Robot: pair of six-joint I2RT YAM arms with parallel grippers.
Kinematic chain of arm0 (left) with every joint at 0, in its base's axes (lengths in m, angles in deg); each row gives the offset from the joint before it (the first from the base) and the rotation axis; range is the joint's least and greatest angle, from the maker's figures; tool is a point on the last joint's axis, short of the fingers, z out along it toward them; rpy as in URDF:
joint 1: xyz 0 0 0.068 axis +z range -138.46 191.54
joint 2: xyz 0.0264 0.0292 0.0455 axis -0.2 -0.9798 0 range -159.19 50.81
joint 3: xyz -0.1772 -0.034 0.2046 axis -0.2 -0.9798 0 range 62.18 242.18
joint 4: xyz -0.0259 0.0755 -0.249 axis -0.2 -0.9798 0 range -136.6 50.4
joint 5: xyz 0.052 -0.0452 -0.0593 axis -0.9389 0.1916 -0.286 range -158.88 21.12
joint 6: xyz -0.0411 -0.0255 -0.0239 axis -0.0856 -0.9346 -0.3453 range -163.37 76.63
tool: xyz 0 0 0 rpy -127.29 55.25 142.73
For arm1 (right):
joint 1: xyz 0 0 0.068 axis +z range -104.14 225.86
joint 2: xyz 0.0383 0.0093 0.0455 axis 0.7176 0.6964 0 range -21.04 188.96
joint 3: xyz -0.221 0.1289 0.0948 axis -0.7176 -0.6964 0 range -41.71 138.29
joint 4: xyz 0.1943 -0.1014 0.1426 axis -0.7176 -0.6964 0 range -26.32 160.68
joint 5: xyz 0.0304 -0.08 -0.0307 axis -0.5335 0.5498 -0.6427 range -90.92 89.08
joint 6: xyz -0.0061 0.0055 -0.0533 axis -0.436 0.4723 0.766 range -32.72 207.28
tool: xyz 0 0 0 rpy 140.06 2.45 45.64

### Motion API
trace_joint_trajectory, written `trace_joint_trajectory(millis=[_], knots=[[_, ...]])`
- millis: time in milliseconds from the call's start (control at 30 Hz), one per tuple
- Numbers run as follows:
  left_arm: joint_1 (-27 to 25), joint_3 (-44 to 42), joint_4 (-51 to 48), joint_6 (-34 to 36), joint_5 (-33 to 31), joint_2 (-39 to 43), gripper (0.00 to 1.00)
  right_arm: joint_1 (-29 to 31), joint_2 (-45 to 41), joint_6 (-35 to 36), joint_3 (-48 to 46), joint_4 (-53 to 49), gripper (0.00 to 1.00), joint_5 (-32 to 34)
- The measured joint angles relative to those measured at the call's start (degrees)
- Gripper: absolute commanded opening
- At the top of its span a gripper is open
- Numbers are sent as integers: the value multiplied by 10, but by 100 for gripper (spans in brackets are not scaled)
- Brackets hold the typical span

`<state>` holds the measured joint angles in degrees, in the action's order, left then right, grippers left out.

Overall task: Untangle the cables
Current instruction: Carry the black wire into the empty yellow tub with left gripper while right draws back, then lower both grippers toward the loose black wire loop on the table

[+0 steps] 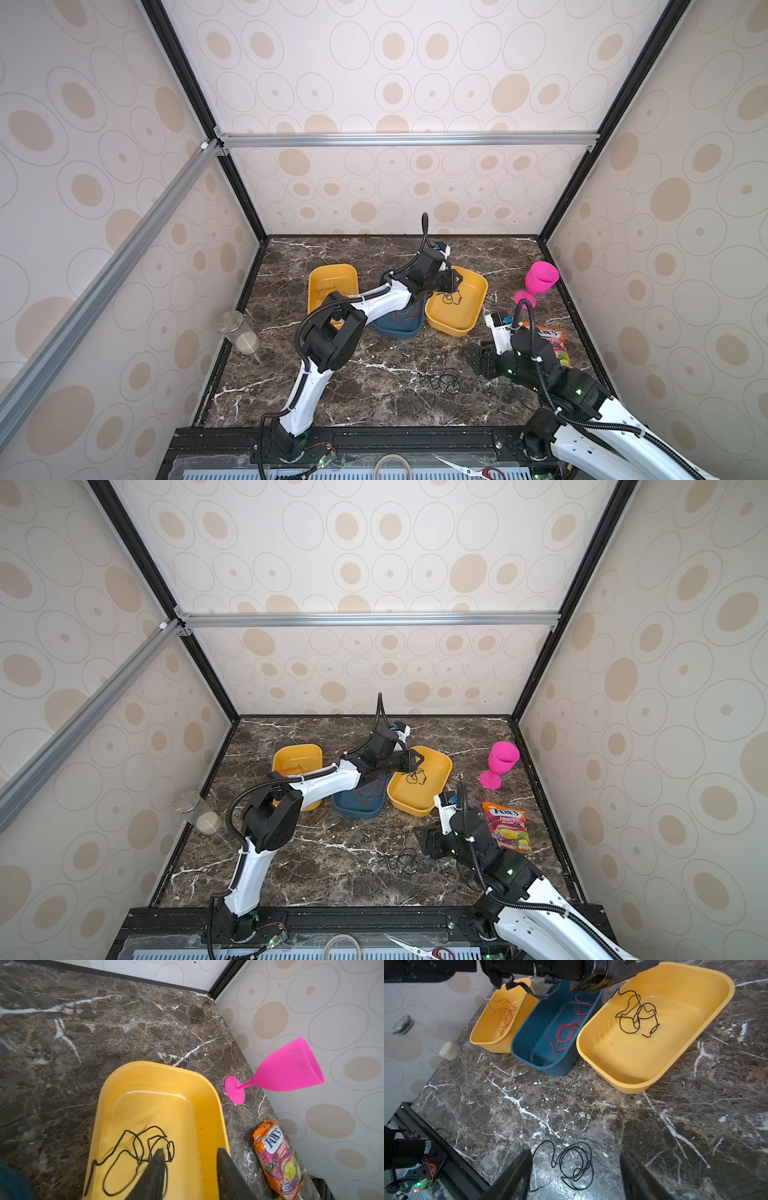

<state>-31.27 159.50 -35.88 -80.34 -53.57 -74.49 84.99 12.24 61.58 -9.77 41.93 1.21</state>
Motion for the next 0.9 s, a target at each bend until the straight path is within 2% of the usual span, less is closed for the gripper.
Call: trace_joint_trajectory(millis=[333, 633, 733, 900], knots=[[16, -10, -21, 31, -16, 38, 48, -2, 13, 0, -5, 9, 68, -2], [36, -10, -23, 36, 8, 17, 46, -5, 14, 0, -7, 9, 68, -1], [36, -38, -9, 36, 16, 23, 47, -7, 19, 0, -8, 9, 68, 3], [32, -150, 14, 35, 21, 83, 47, -9, 52, 0, -8, 10, 68, 7]])
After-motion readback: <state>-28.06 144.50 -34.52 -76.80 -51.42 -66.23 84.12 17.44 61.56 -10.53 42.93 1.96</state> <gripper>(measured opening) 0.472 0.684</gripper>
